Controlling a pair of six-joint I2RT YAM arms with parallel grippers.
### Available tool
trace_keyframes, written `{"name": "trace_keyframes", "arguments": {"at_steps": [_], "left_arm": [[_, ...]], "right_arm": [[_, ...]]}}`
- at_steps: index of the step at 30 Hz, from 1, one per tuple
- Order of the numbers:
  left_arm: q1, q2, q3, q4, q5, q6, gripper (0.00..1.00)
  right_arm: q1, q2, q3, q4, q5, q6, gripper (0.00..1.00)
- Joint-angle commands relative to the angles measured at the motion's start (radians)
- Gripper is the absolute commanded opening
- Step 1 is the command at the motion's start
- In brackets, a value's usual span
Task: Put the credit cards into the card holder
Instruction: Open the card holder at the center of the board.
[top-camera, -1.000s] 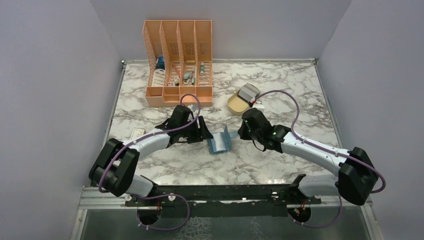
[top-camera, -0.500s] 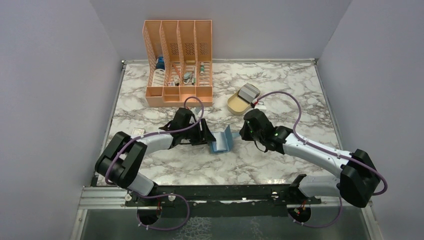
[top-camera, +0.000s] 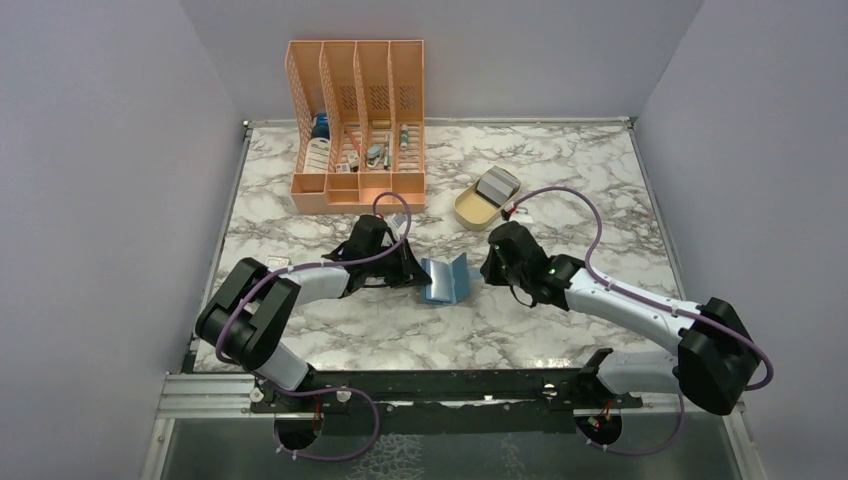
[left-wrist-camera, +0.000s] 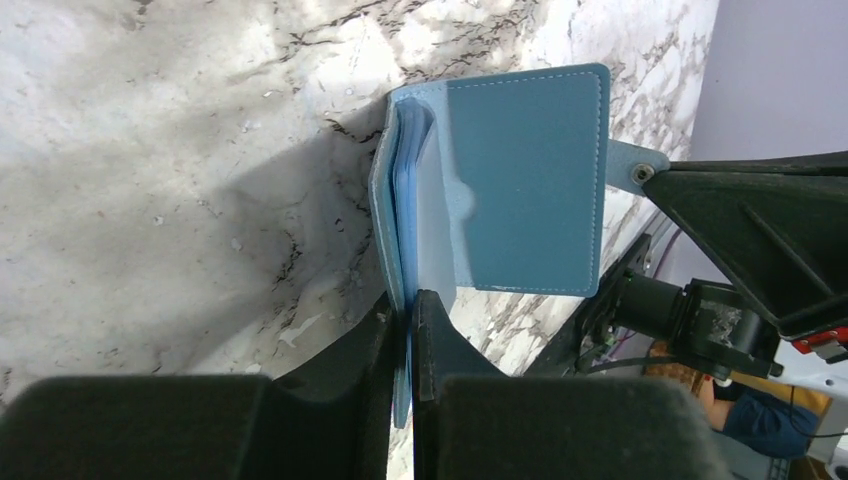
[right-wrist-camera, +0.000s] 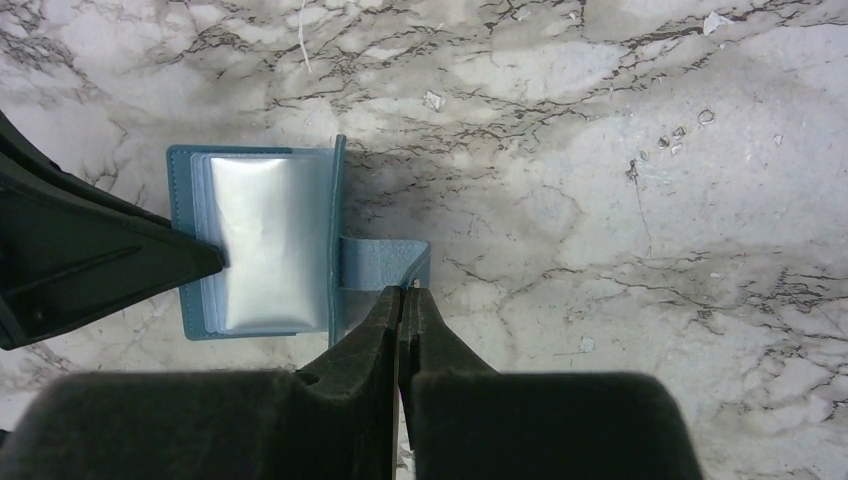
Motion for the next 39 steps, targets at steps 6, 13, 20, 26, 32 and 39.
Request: {"name": "trace_keyframes", "arguments": {"at_steps": [6,13,20,26,32,39], "left_arm": [[-0.005,-0.026,0.024,0.019,0.074,-0.012,0.0],[-0.006,-0.06,0.039,-0.046,0.057,-0.023,0.0],[-0.006,-0.079,0.09,-0.197,0.001,0.048,0.0],[-0.007,-0.101,0.084,-0.233,-0.013,0.053,0.0],[-0.01,-0.093,0.073,-0.241,-0.009,0.053,0.0],[-0.011,-0.092,0.094,-0.243,0.014,0.039,0.0]], "right_arm": [[-0.004,-0.003,-0.024,0.045,-0.057,-0.016,0.01],[-0.003,-0.005,-0.01,0.024,-0.132,-0.022,0.17],[-0.003,-0.029,0.033,-0.02,-0.216,-0.017,0.37],[-0.003,-0.023,0.075,0.007,-0.381,-0.04,0.45],[-0.003,-0.024,0.099,0.072,-0.473,-0.037,0.44],[-0.001,0.062,0.149,0.148,-0.54,-0.011,0.33]]}}
